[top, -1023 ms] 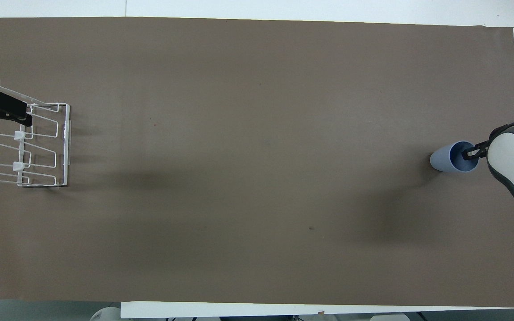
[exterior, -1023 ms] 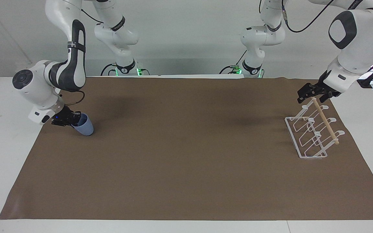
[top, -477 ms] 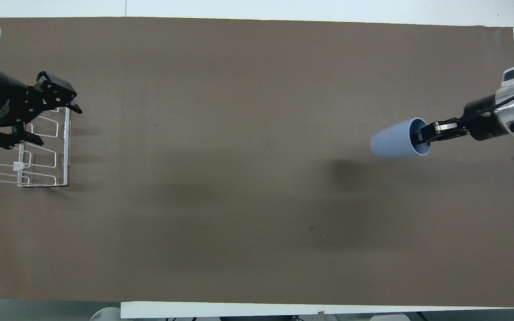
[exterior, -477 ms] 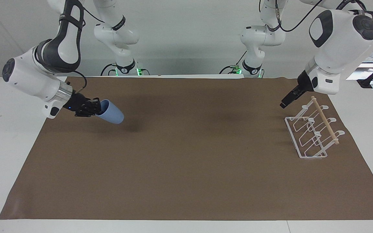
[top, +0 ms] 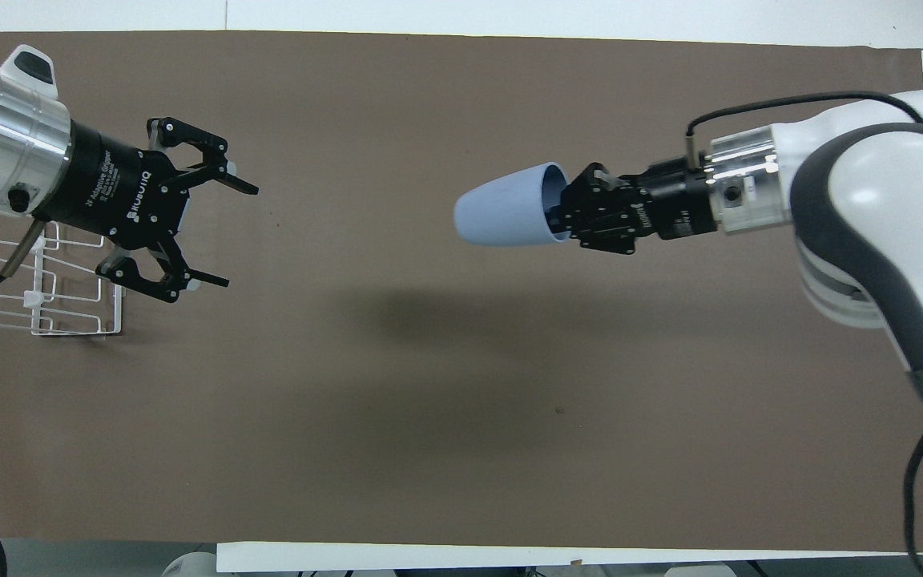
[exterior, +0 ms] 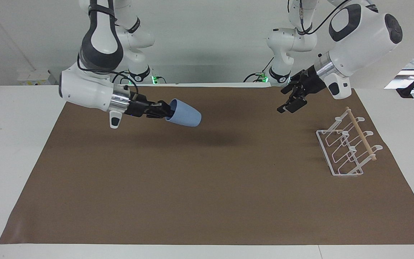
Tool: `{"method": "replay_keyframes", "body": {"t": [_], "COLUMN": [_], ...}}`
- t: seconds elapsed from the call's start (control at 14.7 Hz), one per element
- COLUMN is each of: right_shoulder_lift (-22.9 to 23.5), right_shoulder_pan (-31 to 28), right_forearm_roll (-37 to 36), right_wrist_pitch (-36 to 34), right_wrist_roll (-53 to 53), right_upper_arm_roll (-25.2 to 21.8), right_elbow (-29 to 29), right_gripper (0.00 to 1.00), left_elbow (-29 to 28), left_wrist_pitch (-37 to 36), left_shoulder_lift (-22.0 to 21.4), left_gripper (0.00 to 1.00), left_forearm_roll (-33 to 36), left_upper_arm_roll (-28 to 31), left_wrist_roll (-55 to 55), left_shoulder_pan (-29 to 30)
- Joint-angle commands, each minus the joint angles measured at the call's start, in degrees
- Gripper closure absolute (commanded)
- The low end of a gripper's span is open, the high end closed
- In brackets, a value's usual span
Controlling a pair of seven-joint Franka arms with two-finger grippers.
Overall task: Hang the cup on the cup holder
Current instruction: 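Lift the cup with the right gripper while the left gripper reaches toward it, then grasp the cup rim with the left gripper and release the right gripper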
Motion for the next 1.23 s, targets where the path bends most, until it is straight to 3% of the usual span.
{"method": "replay_keyframes", "body": {"t": [0.0,0.41,0.89,0.95,1.02,1.09,1.16], "right_shoulder_lift": [-0.07,0.02,0.28,0.29,0.37,0.37,0.37], "right_shoulder_pan": [7.04,17.34,18.14,18.05,18.05,18.05,18.05], "right_forearm_roll": [4.74,9.06,9.06,9.06,9.06,9.06,9.06], "right_wrist_pitch": [7.26,17.29,18.89,18.89,18.98,19.07,19.07], "right_wrist_roll": [5.54,11.61,11.97,11.97,11.97,11.97,12.06], "right_upper_arm_roll": [-0.35,-0.35,-0.35,-0.35,-0.35,-0.35,-0.35], "right_elbow": [-0.63,-0.9,-0.72,-0.72,-0.64,-0.63,-0.63], "right_gripper": [1.0,1.0,1.0,1.0,1.0,1.0,1.0], "left_elbow": [-1.91,-5.51,-11.75,-11.76,-11.41,-11.23,-11.4], "left_wrist_pitch": [5.04,11.29,12.35,12.53,12.7,13.66,15.76], "left_shoulder_lift": [-1.19,-1.98,-4.18,-4.35,-4.18,-4.09,-4.0], "left_gripper": [0.01,0.01,0.01,0.12,0.6,0.99,1.0], "left_forearm_roll": [-3.53,-3.44,-1.78,-1.77,-1.34,2.23,4.1], "left_upper_arm_roll": [0.71,0.8,0.8,0.8,0.71,0.53,0.36], "left_wrist_roll": [-11.31,-16.97,-15.65,-15.74,-15.65,-14.87,-15.38], "left_shoulder_pan": [-3.62,-7.94,-7.95,-7.95,-8.04,-9.95,-10.75]}}
